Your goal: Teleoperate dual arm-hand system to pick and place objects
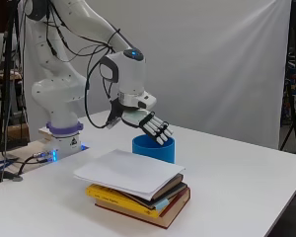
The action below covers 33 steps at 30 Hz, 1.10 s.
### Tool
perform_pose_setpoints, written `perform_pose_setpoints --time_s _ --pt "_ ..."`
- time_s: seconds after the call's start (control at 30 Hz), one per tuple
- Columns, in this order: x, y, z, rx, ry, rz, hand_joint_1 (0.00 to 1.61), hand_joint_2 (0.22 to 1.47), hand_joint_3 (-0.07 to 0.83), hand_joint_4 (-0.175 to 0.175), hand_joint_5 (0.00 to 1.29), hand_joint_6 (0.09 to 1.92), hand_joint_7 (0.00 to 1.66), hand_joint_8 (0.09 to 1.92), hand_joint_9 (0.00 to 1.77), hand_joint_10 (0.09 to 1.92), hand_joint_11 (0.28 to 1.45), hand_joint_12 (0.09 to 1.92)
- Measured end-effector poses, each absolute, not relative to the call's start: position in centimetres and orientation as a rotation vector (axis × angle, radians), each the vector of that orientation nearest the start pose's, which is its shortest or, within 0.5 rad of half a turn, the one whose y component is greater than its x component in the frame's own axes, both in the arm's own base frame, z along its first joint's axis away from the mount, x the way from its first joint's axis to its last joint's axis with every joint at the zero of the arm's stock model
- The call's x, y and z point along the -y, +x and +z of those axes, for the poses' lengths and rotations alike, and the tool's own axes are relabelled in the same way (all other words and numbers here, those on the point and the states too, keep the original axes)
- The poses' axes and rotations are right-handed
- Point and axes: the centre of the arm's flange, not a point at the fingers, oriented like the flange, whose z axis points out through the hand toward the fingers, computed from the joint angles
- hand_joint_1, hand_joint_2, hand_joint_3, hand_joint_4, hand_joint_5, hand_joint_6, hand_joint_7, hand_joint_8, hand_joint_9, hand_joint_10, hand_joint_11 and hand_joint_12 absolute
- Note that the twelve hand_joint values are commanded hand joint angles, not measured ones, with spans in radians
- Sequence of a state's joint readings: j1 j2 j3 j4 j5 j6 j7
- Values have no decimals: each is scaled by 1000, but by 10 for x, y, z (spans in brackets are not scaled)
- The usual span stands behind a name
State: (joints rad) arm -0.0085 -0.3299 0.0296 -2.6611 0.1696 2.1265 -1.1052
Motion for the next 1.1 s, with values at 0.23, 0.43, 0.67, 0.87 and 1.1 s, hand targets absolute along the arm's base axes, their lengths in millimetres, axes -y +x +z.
perform_pose_setpoints --time_s 0.23,0.43,0.67,0.87,1.1 --pt "-26 386 397 1454 -2658 63 96 994 -16 37 250 87 330 87 411 87 447 87" --pt "-38 392 520 1426 -2732 42 119 986 -7 77 215 87 306 87 403 87 449 87" --pt "-33 361 619 1419 -2794 30 289 1043 9 48 249 87 339 87 440 87 431 87" --pt "-13 351 637 1258 -2963 49 286 1055 9 31 270 87 350 87 436 87 424 87" --pt "21 353 644 1297 -3004 80 262 1066 8 6 276 87 383 87 463 87 426 87"
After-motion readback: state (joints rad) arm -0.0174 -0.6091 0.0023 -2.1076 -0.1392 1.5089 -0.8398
